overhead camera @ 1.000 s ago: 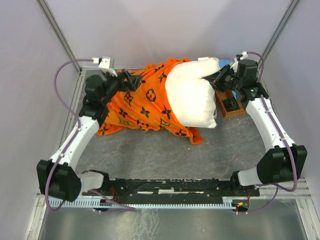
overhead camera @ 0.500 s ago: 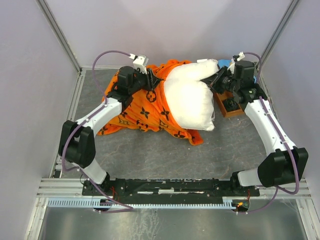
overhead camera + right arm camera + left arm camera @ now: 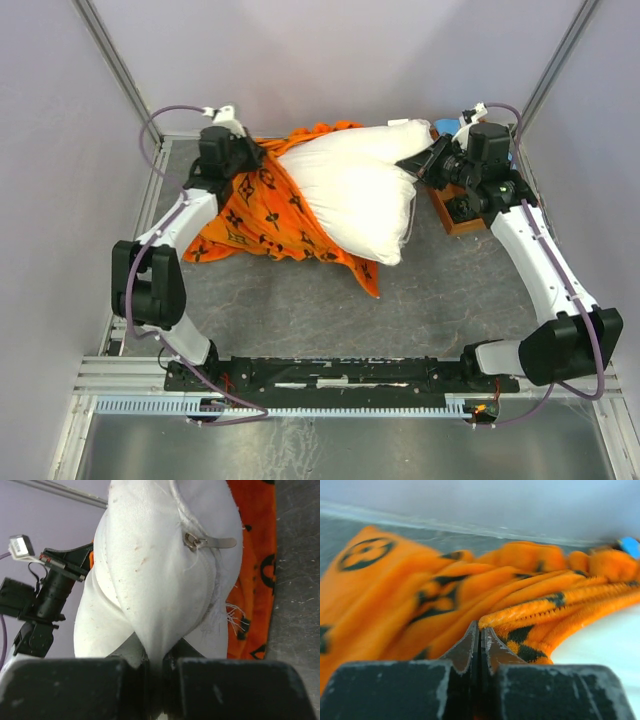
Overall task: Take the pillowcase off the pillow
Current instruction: Remove the pillow from the pillowcase.
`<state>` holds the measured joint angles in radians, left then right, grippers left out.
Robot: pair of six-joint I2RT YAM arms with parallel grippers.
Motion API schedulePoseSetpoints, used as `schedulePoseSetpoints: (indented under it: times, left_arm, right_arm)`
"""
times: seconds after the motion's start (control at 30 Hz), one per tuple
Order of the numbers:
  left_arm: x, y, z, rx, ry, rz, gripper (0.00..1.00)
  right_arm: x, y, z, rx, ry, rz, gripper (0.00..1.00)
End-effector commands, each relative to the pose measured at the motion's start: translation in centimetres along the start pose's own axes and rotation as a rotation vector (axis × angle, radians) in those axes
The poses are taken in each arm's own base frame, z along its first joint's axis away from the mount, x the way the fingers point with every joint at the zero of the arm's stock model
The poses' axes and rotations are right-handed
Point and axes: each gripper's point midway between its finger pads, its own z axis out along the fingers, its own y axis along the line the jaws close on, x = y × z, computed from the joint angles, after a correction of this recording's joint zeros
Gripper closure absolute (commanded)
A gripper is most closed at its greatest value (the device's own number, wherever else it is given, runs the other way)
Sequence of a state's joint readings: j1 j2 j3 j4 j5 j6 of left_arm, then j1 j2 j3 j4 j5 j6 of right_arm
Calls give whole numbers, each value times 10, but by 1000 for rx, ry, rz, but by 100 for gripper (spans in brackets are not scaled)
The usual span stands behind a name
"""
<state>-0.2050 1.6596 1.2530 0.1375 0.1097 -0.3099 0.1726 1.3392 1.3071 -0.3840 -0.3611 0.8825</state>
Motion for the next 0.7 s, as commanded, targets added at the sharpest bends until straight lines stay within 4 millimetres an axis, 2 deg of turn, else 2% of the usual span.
schedulePoseSetpoints:
  times: [0.0, 0.03, 0.1, 0.17, 0.2, 0.23, 0.27, 0.33, 0.4, 0.47, 0.57, 0.67]
  left_arm:
    - [-8, 143, -40, -448, -22, -128, 97]
    - [-6, 156, -48, -502, -20, -128, 97]
    - [-1, 164, -58, -541, -17, -107, 96]
    - [-5, 154, -61, -491, -34, -100, 91]
    - [-12, 141, -61, -425, -53, -94, 85]
    - [-20, 128, -61, -359, -79, -91, 71]
    - [-33, 112, -63, -288, -108, -94, 51]
    - [-64, 77, -70, -139, -161, -85, 3]
    - [-97, 53, -83, -64, -194, -72, 1]
    - [-126, 44, -100, -71, -227, -55, 1]
    - [-144, 56, -120, -134, -243, -81, 1]
    - [-134, 88, -128, -138, -216, -194, 1]
  right_arm:
    - [-46, 48, -39, -110, -199, -115, 98]
    - [-47, 48, -39, -110, -202, -116, 98]
    - [-46, 47, -37, -108, -198, -114, 99]
    - [-46, 45, -35, -106, -192, -110, 98]
    - [-45, 45, -33, -107, -187, -106, 98]
    - [-45, 44, -31, -109, -184, -102, 98]
    - [-44, 44, -28, -112, -179, -96, 98]
    - [-45, 45, -26, -119, -176, -100, 99]
    - [-50, 43, -27, -104, -183, -114, 98]
    - [-62, 41, -33, -97, -210, -113, 98]
    - [-82, 39, -42, -139, -237, -54, 98]
    - [-97, 30, -49, -152, -263, 7, 98]
